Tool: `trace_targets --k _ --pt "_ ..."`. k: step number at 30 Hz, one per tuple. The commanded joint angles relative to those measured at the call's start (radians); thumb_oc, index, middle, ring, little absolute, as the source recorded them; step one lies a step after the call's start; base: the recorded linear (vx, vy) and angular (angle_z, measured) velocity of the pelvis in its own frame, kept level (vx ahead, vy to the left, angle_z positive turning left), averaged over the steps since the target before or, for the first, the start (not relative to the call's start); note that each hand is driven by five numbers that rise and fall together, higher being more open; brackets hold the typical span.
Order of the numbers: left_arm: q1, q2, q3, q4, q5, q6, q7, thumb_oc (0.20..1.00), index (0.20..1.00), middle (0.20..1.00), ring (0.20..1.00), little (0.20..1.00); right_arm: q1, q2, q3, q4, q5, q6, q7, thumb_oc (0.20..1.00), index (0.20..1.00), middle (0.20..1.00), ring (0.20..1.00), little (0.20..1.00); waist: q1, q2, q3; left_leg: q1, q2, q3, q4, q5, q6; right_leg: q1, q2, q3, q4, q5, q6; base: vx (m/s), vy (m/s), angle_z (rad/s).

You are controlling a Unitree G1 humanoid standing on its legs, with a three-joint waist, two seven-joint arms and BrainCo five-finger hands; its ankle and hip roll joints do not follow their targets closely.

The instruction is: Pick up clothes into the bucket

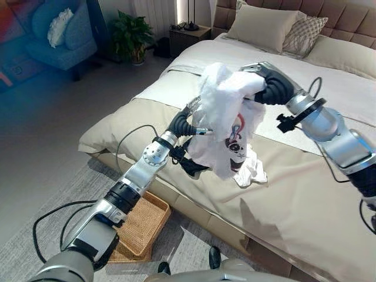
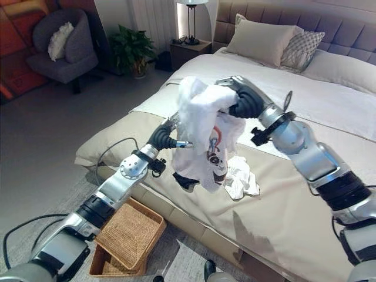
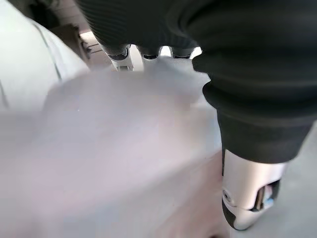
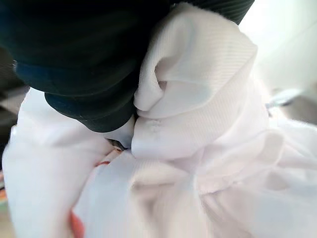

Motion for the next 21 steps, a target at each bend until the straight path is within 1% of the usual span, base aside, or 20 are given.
trace_targets --k 1,3,6,7,8,9,10,11,12,13,14,15,16,17,18,19,20,21 --pt "-0.146 -0.031 -0.07 0.063 -0.011 -0.021 -0.026 1.0 1.0 1.0 1.0 1.0 -0.082 0.04 -0.054 -0.076 0.085 -0.069 -0.035 0.2 0.2 0.2 0.2 0.2 0.018 -0.04 -0.05 -0.017 -0.028 -0.026 0.069 -0.067 0.012 0.023 -0.073 -0.049 0.072 -0.055 0.078 0.0 0.005 0.07" --pt "-0.146 -0.037 -0.077 0.063 -0.03 -0.018 -0.034 1.0 1.0 1.0 1.0 1.0 -0.084 0.054 -0.051 -0.094 0.088 -0.07 -0.032 0.2 0.2 0.2 0.2 0.2 0.017 -0.04 -0.049 -0.018 -0.028 -0.026 0.072 -0.068 0.013 0.022 -0.074 -0.047 0.072 -0.055 0.077 0.0 0.002 0.03" --pt "-0.156 -0.062 -0.109 0.061 -0.149 -0.009 -0.066 1.0 1.0 1.0 1.0 1.0 -0.092 0.077 -0.031 -0.131 0.117 -0.074 -0.018 0.2 0.2 0.2 0.2 0.2 0.016 -0.038 -0.046 -0.021 -0.029 -0.028 0.075 -0.068 0.013 0.019 -0.074 -0.046 0.075 -0.055 0.077 0.0 0.0 0.0" --pt "-0.157 -0.062 -0.109 0.061 -0.15 -0.009 -0.067 1.0 1.0 1.0 1.0 1.0 -0.092 0.077 -0.031 -0.131 0.117 -0.074 -0.018 0.2 0.2 0.2 0.2 0.2 0.016 -0.038 -0.046 -0.022 -0.028 -0.028 0.075 -0.068 0.013 0.019 -0.074 -0.046 0.075 -0.055 0.077 0.0 0.0 0.0" --pt "-0.155 -0.07 -0.126 0.053 -0.219 -0.005 -0.088 1.0 1.0 1.0 1.0 1.0 -0.097 0.081 -0.022 -0.145 0.135 -0.076 -0.015 0.2 0.2 0.2 0.2 0.2 0.014 -0.037 -0.045 -0.023 -0.029 -0.028 0.075 -0.067 0.013 0.019 -0.074 -0.046 0.075 -0.055 0.077 0.0 0.0 0.0" --pt "-0.172 -0.066 -0.174 0.037 -0.329 0.015 -0.139 1.0 1.0 1.0 1.0 1.0 -0.108 0.081 0.0 -0.16 0.168 -0.079 -0.005 0.2 0.2 0.2 0.2 0.2 0.01 -0.035 -0.046 -0.024 -0.029 -0.028 0.074 -0.065 0.012 0.018 -0.074 -0.047 0.074 -0.054 0.077 0.04 0.002 0.0" --pt "-0.181 -0.057 -0.196 0.022 -0.386 0.021 -0.159 1.0 1.0 1.0 1.0 1.0 -0.112 0.079 0.015 -0.17 0.187 -0.08 0.003 0.2 0.2 0.2 0.2 0.2 0.009 -0.033 -0.047 -0.016 -0.027 -0.028 0.072 -0.073 0.011 0.025 -0.071 -0.046 0.073 -0.061 0.078 0.04 0.0 0.0" --pt "-0.182 -0.055 -0.196 0.022 -0.388 0.022 -0.16 1.0 1.0 1.0 1.0 1.0 -0.113 0.079 0.015 -0.17 0.188 -0.081 0.004 0.2 0.2 0.2 0.2 0.2 0.009 -0.033 -0.046 -0.015 -0.027 -0.027 0.072 -0.073 0.011 0.025 -0.071 -0.046 0.073 -0.061 0.078 0.04 0.0 0.0" --pt "-0.182 -0.048 -0.209 0.016 -0.422 0.026 -0.165 1.0 1.0 1.0 1.0 1.0 -0.115 0.078 0.024 -0.174 0.202 -0.081 0.007 0.2 0.2 0.2 0.2 0.2 0.008 -0.032 -0.046 -0.013 -0.027 -0.026 0.071 -0.073 0.01 0.027 -0.071 -0.047 0.072 -0.061 0.078 0.0 0.0 0.0" --pt "-0.191 -0.028 -0.232 -0.007 -0.503 0.037 -0.182 1.0 1.0 1.0 1.0 1.0 -0.12 0.072 0.046 -0.179 0.233 -0.08 0.017 0.2 0.2 0.2 0.2 0.2 0.007 -0.033 -0.046 -0.012 -0.026 -0.027 0.069 -0.072 0.009 0.028 -0.072 -0.047 0.071 -0.06 0.078 0.0 0.0 0.0" --pt "-0.187 -0.021 -0.239 -0.014 -0.535 0.042 -0.19 1.0 1.0 1.0 1.0 1.0 -0.124 0.069 0.055 -0.181 0.242 -0.081 0.02 0.2 0.2 0.2 0.2 0.2 0.005 -0.033 -0.046 -0.012 -0.026 -0.028 0.067 -0.071 0.008 0.028 -0.073 -0.047 0.071 -0.06 0.078 0.0 0.0 0.0" --pt "-0.187 -0.02 -0.238 -0.014 -0.535 0.042 -0.191 0.922 0.922 0.922 0.922 0.922 -0.125 0.069 0.056 -0.181 0.242 -0.081 0.02 0.2 0.2 0.2 0.2 0.2 0.005 -0.033 -0.046 -0.012 -0.026 -0.028 0.067 -0.071 0.008 0.029 -0.073 -0.047 0.071 -0.06 0.078 0.0 0.0 0.0" --pt "-0.165 -0.013 -0.226 -0.016 -0.586 0.044 -0.199 0.2 0.2 0.2 0.2 0.2 -0.124 0.067 0.068 -0.174 0.248 -0.079 0.021 0.2 0.2 0.2 0.2 0.2 0.005 -0.036 -0.048 -0.01 -0.026 -0.028 0.066 -0.071 0.007 0.029 -0.072 -0.047 0.07 -0.06 0.078 0.0 0.0 0.0" --pt "-0.165 -0.013 -0.226 -0.016 -0.586 0.044 -0.199 0.2 0.2 0.2 0.2 0.2 -0.124 0.067 0.068 -0.174 0.248 -0.08 0.021 0.2 0.2 0.2 0.2 0.2 0.005 -0.036 -0.048 -0.01 -0.026 -0.028 0.065 -0.071 0.007 0.029 -0.072 -0.047 0.07 -0.06 0.078 0.0 0.0 0.0" --pt "-0.144 -0.012 -0.207 -0.015 -0.618 0.045 -0.201 0.2 0.2 0.2 0.2 0.2 -0.123 0.069 0.07 -0.171 0.247 -0.08 0.019 0.285 0.285 0.285 0.285 0.285 0.005 -0.038 -0.049 -0.01 -0.025 -0.028 0.065 -0.072 0.007 0.029 -0.072 -0.047 0.071 -0.061 0.077 0.0 0.0 0.0" --pt "-0.129 -0.011 -0.194 -0.018 -0.63 0.043 -0.205 0.2 0.2 0.2 0.2 0.2 -0.115 0.071 0.067 -0.167 0.245 -0.079 0.018 0.454 0.454 0.454 0.454 0.454 0.005 -0.04 -0.049 -0.009 -0.025 -0.028 0.065 -0.072 0.007 0.029 -0.071 -0.047 0.071 -0.062 0.077 0.0 0.0 0.0" --pt "-0.094 -0.008 -0.168 -0.025 -0.652 0.042 -0.206 0.2 0.2 0.2 0.2 0.2 -0.105 0.069 0.062 -0.157 0.234 -0.077 0.015 0.752 0.752 0.752 0.752 0.752 0.007 -0.043 -0.049 -0.009 -0.026 -0.028 0.064 -0.073 0.007 0.029 -0.07 -0.046 0.07 -0.063 0.077 0.0 0.0 0.0" --pt "-0.093 -0.007 -0.168 -0.026 -0.652 0.042 -0.206 0.2 0.2 0.2 0.2 0.2 -0.105 0.069 0.063 -0.157 0.234 -0.077 0.015 1.0 1.0 1.0 1.0 1.0 0.006 -0.043 -0.05 -0.009 -0.026 -0.028 0.064 -0.073 0.007 0.029 -0.07 -0.046 0.07 -0.063 0.077 0.0 0.0 0.0"
